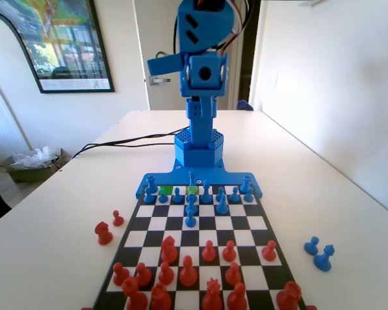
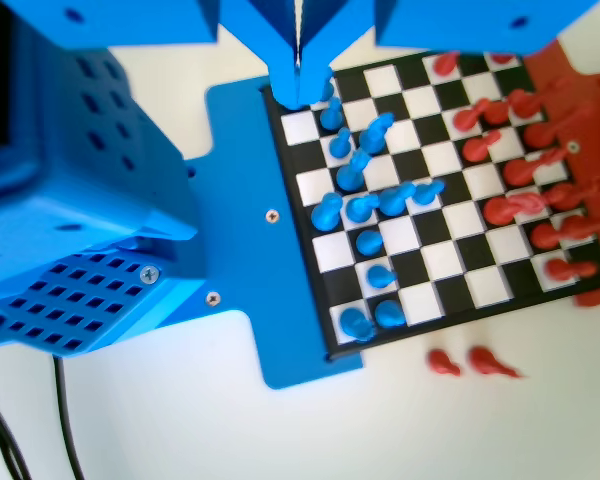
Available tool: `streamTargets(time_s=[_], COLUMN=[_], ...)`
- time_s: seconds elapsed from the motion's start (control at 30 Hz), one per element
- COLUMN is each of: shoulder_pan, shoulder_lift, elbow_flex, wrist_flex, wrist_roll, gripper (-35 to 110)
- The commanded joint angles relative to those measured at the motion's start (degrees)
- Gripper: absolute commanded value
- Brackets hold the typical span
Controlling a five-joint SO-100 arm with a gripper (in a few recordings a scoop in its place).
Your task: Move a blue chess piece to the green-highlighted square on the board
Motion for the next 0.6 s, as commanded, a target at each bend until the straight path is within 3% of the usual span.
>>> streamTargets(time_s=[0.0,0.57], shoulder_pan=[1.8,1.4], shoulder_lift=[-0.8,-10.0], elbow_flex=[2.0,10.9], wrist_flex=[-4.7,-24.3], wrist_roll=[-20.7,-18.3], gripper=[2,11])
